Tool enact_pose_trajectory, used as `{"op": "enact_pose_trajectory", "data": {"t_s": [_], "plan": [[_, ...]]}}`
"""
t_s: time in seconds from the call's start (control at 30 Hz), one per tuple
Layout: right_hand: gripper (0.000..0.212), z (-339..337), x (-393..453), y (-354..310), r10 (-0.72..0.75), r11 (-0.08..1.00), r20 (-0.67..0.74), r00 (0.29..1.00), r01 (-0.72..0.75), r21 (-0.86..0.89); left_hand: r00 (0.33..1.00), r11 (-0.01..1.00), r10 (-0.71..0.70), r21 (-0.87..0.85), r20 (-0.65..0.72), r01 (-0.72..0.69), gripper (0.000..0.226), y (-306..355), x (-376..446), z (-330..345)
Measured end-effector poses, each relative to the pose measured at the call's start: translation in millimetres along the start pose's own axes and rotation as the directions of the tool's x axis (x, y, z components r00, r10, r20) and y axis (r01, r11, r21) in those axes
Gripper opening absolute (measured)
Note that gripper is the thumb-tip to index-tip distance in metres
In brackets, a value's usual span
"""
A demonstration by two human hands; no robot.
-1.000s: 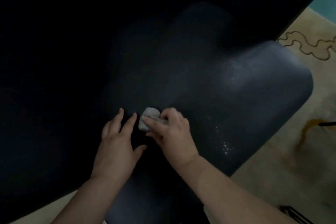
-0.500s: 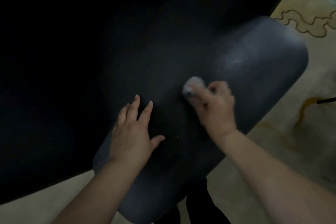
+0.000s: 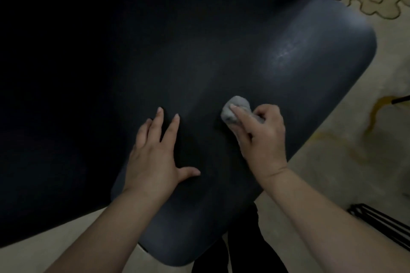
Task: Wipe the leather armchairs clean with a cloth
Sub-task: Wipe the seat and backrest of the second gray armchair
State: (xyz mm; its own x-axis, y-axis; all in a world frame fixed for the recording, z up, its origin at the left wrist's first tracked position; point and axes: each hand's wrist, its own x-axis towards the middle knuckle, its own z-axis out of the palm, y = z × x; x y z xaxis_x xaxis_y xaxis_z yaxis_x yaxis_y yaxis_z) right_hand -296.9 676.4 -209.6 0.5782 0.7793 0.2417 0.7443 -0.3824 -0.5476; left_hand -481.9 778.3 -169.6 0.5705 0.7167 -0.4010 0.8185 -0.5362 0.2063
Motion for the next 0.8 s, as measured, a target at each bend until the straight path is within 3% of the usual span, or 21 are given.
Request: {"op": "enact_pose_trajectory", "data": {"t_s": [0.07, 0.17, 0.23, 0.3, 0.37, 0.47, 0.6, 0.67, 0.8], "plan": [[0.031, 5.7, -10.7, -12.7, 0.084, 0.996, -0.001, 0.996, -0.084, 0.040, 1.000, 1.000, -0.004, 0.005, 0.006, 0.004, 0.125, 2.2, 0.1, 0.7], [0.034, 17.8, -47.3, -46.1, -0.161, 0.983, 0.149, 0.976, 0.145, 0.113, 1.000, 1.000, 0.002, -0.015, 0.030, -0.001, 0.128, 4.4, -2.4, 1.8], [0.037, 10.8, -50.5, -40.7, -0.238, 0.970, 0.207, 0.949, 0.221, 0.101, 0.999, 1.000, 0.014, 0.000, 0.051, -0.014, 0.129, 6.1, -4.9, 2.6], [0.036, -1.6, -34.8, -10.7, -0.192, 0.981, 0.123, 0.974, 0.192, 0.014, 0.998, 0.999, 0.033, 0.037, 0.060, -0.036, 0.129, 8.1, -6.6, 3.4], [0.031, -18.6, -13.7, 26.9, -0.075, 0.994, -0.014, 0.997, 0.074, -0.074, 0.997, 0.998, 0.052, 0.040, 0.056, -0.054, 0.128, 12.3, -5.5, 3.1], [0.032, -28.0, -7.8, 48.0, 0.129, 0.991, -0.110, 0.986, -0.132, -0.023, 0.997, 0.997, 0.074, 0.026, 0.036, -0.075, 0.125, 23.1, 1.4, 1.8], [0.033, -17.5, -36.2, 23.1, -0.028, 1.000, 0.026, 0.999, 0.028, -0.002, 0.994, 0.993, 0.113, 0.017, 0.010, -0.113, 0.121, 46.8, 13.8, 2.9], [0.034, -26.7, -21.6, 43.5, -0.051, 0.998, 0.031, 0.998, 0.052, -0.037, 0.990, 0.990, 0.144, 0.008, -0.003, -0.144, 0.119, 56.6, 18.9, 2.7], [0.041, -40.1, 5.5, 81.1, 0.245, 0.966, -0.173, 0.954, -0.256, -0.046, 0.986, 0.986, 0.164, 0.015, -0.018, -0.164, 0.114, 67.4, 32.1, 0.2]]}}
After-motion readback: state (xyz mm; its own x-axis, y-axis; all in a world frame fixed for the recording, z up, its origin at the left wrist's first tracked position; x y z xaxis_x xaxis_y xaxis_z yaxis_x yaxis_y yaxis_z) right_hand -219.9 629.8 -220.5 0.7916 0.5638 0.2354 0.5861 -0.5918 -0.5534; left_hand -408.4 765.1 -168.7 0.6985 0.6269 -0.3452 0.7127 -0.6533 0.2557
